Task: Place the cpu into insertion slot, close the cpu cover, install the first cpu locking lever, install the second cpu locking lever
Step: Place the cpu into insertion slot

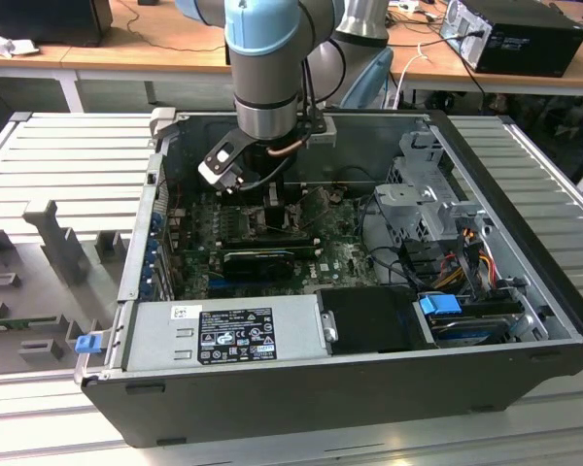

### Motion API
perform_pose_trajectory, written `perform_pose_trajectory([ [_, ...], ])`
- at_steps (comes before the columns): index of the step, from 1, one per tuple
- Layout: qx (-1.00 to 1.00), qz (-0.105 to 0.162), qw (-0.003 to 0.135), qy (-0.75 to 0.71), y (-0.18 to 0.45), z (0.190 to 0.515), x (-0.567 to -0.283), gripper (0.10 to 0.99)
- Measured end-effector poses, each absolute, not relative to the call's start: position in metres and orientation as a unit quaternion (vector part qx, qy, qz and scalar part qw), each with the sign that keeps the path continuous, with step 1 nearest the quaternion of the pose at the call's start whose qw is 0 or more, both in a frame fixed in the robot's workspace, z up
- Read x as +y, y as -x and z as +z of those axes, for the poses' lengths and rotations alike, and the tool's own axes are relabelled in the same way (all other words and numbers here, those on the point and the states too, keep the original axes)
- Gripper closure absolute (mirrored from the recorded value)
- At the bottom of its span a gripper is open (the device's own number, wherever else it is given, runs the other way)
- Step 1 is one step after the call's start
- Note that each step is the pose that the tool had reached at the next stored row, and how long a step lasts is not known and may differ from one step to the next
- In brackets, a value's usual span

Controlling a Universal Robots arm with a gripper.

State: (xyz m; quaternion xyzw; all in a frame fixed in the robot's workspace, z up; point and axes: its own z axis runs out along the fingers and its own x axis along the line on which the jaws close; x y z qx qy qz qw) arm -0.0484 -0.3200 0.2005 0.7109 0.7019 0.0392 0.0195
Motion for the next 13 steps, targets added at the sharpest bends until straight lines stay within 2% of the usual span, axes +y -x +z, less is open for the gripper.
perform_pose_trajectory([
  [1,0.702,0.039,0.019,-0.711,0.048,0.2,-0.32,0.478],
  [7,0.702,0.038,0.02,-0.711,0.048,0.209,-0.32,0.494],
  [8,0.702,0.038,0.02,-0.711,0.048,0.211,-0.32,0.686],
  [9,0.702,0.038,0.02,-0.711,0.048,0.212,-0.32,0.686],
  [11,0.702,0.038,0.021,-0.711,0.048,0.214,-0.32,0.804],
  [12,0.702,0.037,0.021,-0.711,0.048,0.215,-0.32,0.925],
  [13,0.702,0.037,0.021,-0.711,0.048,0.215,-0.32,0.925],
])
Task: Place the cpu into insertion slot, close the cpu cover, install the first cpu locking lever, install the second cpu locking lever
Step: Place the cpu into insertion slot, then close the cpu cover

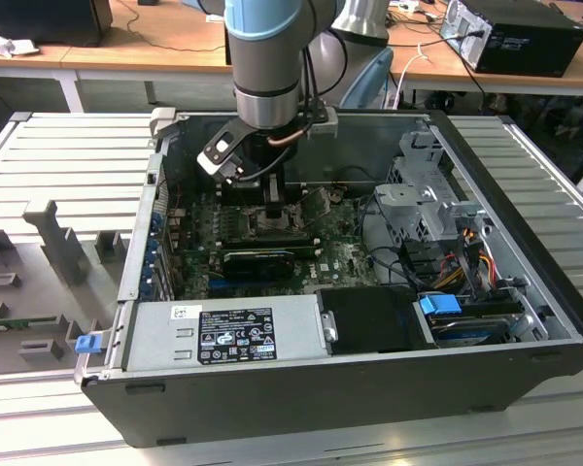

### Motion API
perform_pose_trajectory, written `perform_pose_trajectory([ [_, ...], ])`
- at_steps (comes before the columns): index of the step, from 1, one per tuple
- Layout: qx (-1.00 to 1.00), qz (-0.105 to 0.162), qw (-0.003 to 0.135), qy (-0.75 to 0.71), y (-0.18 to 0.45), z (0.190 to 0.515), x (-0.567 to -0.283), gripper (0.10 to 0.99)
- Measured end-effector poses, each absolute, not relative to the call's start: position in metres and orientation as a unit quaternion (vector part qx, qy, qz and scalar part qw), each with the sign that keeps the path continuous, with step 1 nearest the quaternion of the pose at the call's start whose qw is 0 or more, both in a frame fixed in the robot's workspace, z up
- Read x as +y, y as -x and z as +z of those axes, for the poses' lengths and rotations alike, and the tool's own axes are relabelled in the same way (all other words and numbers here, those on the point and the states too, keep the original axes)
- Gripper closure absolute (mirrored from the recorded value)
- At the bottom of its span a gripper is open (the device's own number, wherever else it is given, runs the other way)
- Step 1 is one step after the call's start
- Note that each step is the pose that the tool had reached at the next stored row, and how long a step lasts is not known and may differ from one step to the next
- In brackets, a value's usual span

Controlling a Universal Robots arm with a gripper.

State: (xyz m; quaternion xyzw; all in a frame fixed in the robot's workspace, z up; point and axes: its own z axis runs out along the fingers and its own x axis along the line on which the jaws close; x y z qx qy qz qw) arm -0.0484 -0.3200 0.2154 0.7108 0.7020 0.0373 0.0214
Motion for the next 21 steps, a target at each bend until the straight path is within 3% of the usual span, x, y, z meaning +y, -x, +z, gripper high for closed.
perform_pose_trajectory([
  [1,0.702,0.037,0.022,-0.711,0.0484,0.2167,-0.32,0.98],
  [21,0.702,0.035,0.018,-0.711,0.042,0.2237,-0.3207,0.98],
])
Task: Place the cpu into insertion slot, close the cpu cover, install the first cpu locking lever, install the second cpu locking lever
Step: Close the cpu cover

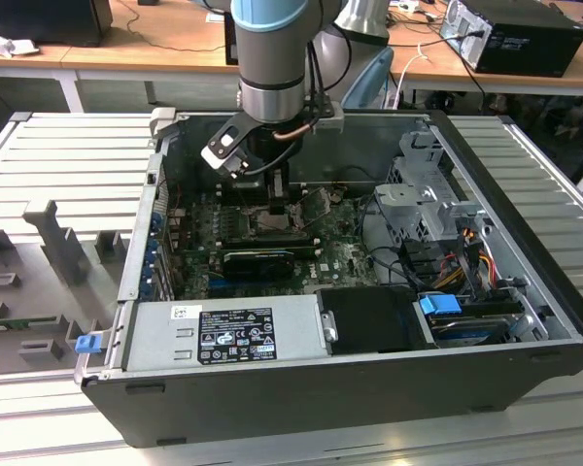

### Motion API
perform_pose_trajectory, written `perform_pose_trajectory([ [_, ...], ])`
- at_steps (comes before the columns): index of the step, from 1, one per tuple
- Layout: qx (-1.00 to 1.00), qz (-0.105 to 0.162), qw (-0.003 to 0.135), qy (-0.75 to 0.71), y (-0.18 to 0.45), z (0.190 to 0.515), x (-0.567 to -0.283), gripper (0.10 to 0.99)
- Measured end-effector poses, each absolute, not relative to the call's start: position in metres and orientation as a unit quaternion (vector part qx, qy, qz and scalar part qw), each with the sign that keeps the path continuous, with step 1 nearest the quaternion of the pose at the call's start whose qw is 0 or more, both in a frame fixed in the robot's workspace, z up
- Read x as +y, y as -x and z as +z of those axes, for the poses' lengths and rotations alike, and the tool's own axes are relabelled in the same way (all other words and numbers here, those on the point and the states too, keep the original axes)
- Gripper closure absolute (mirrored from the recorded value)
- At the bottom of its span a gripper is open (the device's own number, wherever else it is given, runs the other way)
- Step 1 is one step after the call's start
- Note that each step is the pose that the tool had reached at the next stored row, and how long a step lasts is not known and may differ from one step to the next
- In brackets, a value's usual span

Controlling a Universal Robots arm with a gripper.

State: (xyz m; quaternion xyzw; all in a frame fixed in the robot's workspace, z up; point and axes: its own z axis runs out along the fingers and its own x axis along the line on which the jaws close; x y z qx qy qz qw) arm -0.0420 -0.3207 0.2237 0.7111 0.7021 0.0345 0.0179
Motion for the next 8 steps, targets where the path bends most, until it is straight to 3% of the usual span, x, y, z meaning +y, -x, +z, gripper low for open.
perform_pose_trajectory([
  [8,0.702,0.035,0.018,-0.711,0.042,0.23,-0.3206,0.98],
])
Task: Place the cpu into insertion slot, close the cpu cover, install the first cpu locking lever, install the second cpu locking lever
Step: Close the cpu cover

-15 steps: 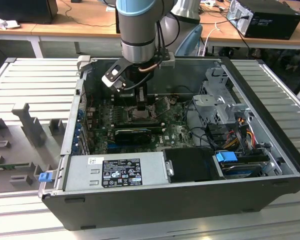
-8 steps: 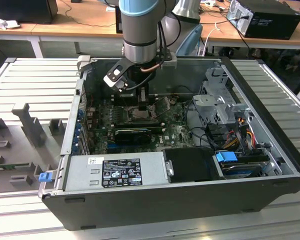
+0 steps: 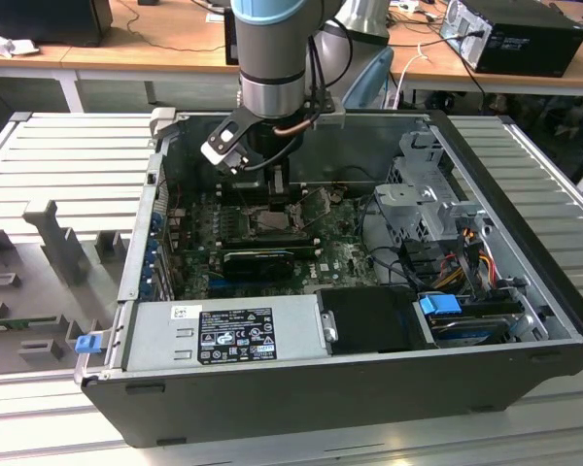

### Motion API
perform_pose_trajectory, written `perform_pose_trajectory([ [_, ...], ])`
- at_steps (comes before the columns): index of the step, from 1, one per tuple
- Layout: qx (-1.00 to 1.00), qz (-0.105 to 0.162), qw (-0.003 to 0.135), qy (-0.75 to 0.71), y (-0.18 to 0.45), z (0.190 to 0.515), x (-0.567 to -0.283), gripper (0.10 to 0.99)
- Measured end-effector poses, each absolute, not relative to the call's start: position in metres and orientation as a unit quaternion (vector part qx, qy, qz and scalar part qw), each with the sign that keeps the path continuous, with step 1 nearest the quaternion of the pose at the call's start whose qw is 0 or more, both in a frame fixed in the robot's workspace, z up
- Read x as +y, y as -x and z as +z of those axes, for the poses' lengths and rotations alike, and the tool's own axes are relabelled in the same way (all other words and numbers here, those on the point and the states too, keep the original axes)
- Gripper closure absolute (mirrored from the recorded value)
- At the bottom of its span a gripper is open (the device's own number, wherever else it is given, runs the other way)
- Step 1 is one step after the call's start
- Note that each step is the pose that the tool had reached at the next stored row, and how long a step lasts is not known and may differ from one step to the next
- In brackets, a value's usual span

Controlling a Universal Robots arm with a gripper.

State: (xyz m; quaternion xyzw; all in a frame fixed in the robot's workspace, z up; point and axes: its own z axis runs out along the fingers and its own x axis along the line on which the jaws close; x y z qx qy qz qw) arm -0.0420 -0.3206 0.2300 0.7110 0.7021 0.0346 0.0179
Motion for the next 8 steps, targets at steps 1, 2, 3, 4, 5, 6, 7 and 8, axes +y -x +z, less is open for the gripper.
perform_pose_trajectory([
  [1,0.702,0.035,0.018,-0.711,0.042,0.2301,-0.3206,0.98],
  [2,0.702,0.035,0.018,-0.711,0.042,0.2301,-0.3206,0.98],
  [3,0.702,0.035,0.018,-0.711,0.042,0.2301,-0.3207,0.98],
  [4,0.702,0.035,0.018,-0.711,0.042,0.2302,-0.3207,0.98],
  [5,0.702,0.035,0.018,-0.711,0.042,0.2303,-0.3207,0.98],
  [6,0.702,0.034,0.018,-0.711,0.042,0.2308,-0.3207,0.98],
  [7,0.702,0.034,0.018,-0.711,0.042,0.2312,-0.3207,0.98],
  [8,0.702,0.035,0.018,-0.711,0.042,0.2314,-0.3207,0.98],
])
